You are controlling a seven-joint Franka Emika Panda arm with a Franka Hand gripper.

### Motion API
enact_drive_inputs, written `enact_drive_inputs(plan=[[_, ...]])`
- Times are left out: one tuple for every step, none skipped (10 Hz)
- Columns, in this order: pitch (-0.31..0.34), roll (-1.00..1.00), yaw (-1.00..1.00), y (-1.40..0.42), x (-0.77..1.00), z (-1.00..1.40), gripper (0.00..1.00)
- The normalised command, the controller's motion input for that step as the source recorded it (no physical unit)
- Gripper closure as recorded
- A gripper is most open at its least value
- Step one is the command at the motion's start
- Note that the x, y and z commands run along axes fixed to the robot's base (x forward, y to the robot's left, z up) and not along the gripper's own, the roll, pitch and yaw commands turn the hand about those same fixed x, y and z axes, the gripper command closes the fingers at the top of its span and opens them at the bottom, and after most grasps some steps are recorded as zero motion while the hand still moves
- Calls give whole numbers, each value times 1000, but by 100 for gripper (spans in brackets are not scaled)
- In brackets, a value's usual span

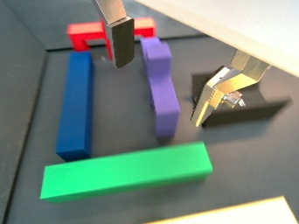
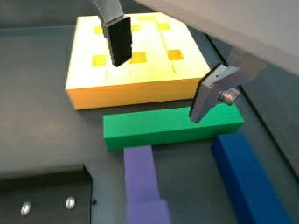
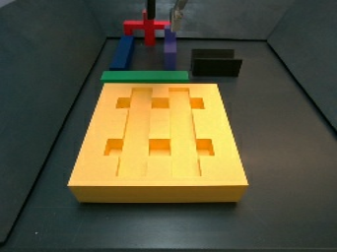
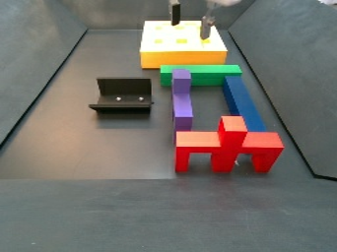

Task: Pick up the green object. Move up. Move to above the board. Insert the green object.
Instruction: Pick up the green object.

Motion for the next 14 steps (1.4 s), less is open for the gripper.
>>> enact_drive_inputs(plan=[[-67,6,-877,-363,0,-426,0],[-23,7,-923,-297,0,-426,0],[-64,-10,-883,-171,-60,-486,0],[-123,-61,-834,-100,-180,-491,0],[-186,-14,-740,-71,-226,-440,0],[-189,0,-714,-91,-169,-329,0],[-186,99,-563,-126,-311,-211,0],[-57,131,-437,-103,-251,-243,0],[-17,314,-194,-163,-31,-386,0],[-17,417,-200,-131,-114,-440,0],[0,277,-286,0,-189,-437,0],[0,66,-403,0,-237,-323,0],[-84,-93,-506,157,-329,-163,0],[-113,-256,-366,217,-143,-131,0]])
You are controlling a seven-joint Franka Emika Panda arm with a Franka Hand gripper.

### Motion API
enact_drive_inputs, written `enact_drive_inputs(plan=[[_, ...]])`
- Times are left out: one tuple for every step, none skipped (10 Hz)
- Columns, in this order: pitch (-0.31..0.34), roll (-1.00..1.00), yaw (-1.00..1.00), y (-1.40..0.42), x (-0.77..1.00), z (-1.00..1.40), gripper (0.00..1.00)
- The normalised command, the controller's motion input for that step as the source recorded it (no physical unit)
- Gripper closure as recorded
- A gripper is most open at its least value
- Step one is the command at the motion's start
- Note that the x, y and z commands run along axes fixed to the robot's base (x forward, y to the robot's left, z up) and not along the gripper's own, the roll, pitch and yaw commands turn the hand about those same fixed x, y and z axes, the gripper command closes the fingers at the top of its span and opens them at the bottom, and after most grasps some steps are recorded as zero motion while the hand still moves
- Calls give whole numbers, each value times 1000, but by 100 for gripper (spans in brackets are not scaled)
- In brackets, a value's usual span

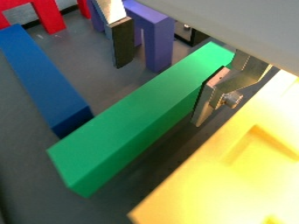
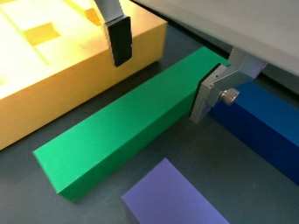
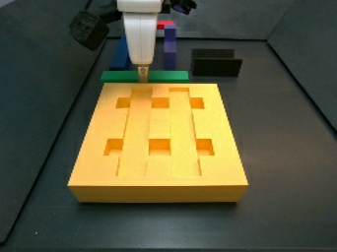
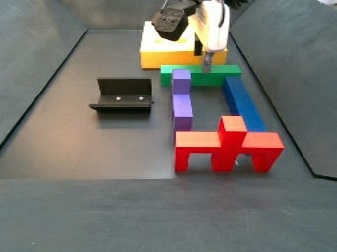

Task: Pick up the green object. Move up. Move to above the board. Insert the green object.
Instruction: Pick up the green object.

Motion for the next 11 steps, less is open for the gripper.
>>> enact_drive_inputs(plan=[[-90,-357,-269,269,0,-169,0],[-70,-326,-157,220,0,-189,0],[-46,-193,0,0,0,-226,0],[-4,0,0,-117,0,-229,0],[0,91,0,-217,0,-120,0],[0,60,0,0,0,-106,0],[0,10,0,0,0,-97,0],[0,0,0,74,0,-180,0],[0,0,0,51,0,-169,0],[0,0,0,0,0,-111,0],[0,-17,-6,0,0,-111,0]])
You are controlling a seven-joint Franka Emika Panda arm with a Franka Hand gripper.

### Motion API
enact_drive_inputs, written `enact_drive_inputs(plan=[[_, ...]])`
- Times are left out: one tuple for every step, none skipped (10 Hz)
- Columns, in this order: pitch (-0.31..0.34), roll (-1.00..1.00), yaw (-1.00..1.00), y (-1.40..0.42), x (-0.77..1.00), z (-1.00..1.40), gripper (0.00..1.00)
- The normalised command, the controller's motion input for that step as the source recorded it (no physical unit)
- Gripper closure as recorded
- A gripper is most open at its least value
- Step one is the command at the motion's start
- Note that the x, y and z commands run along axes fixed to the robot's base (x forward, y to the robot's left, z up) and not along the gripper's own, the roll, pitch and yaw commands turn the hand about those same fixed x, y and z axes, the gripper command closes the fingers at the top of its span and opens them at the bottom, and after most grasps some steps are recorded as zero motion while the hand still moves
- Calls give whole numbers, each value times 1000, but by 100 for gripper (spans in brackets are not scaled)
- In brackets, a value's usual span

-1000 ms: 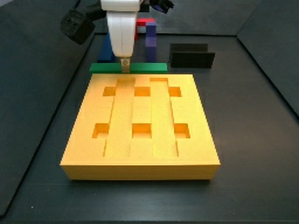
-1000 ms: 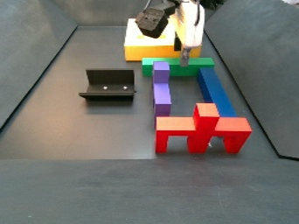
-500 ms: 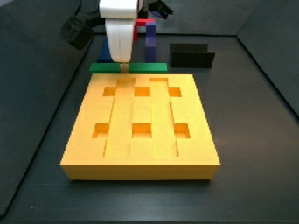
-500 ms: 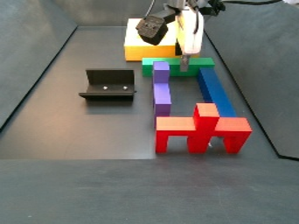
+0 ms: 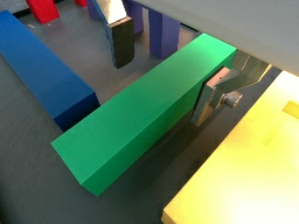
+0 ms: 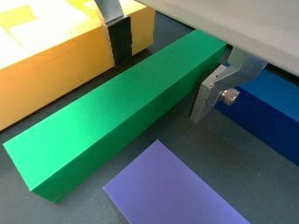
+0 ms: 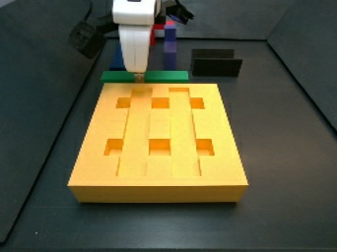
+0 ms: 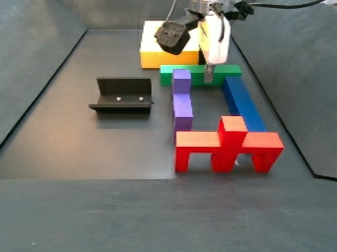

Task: Pick up the green object. Move up. Move to above the board. Insert the green object.
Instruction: Pick up the green object.

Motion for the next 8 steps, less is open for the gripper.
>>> enact_drive_inputs(plan=[[0,0,-9,0,0,-111,0],[0,0,0,0,0,0,0],[0,0,0,0,0,0,100],[0,0,0,0,0,0,100],[0,0,0,0,0,0,100],[0,0,0,0,0,0,100],[0,0,0,0,0,0,100],[0,0,0,0,0,0,100]])
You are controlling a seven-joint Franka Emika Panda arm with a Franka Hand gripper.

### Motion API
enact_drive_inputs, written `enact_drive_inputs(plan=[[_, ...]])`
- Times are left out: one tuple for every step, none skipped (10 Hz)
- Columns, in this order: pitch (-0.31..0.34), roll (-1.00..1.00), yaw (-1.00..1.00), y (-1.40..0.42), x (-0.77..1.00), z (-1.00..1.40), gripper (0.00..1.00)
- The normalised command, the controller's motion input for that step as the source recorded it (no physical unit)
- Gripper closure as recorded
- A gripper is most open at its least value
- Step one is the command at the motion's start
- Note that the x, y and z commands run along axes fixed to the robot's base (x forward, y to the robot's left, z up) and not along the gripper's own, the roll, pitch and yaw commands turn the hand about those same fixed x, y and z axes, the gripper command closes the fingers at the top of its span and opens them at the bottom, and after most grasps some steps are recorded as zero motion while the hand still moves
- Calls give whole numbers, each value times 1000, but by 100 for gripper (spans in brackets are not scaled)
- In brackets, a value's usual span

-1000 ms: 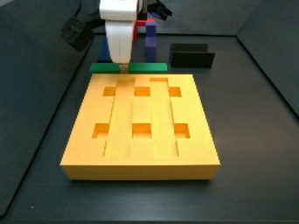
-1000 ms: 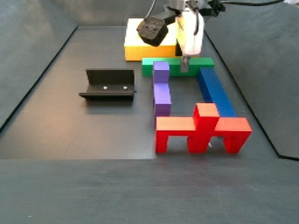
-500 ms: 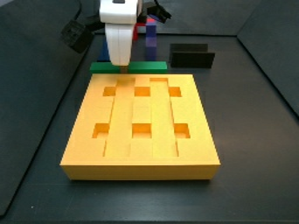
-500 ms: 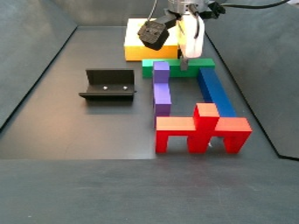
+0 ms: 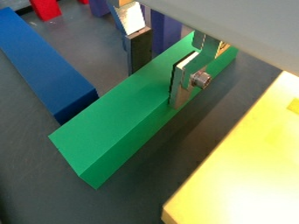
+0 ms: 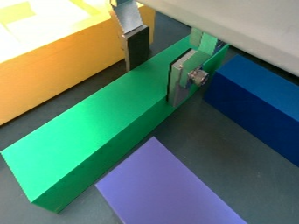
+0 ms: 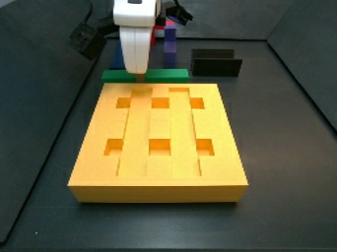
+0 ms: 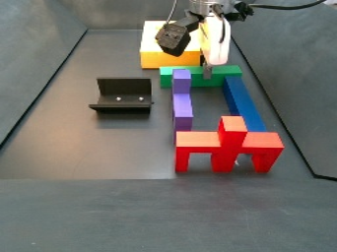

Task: Pick up the green object. Move up. Move to above the board. Insert the green object.
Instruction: Pick up the green object.

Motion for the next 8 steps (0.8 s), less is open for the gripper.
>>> enact_drive_inputs(plan=[[0,0,0,0,0,0,100],[0,0,0,0,0,0,100],[0,0,0,0,0,0,100],[0,0,0,0,0,0,100],[0,0,0,0,0,0,100],[0,0,0,0,0,0,100],[0,0,0,0,0,0,100],[0,0,0,0,0,0,100]])
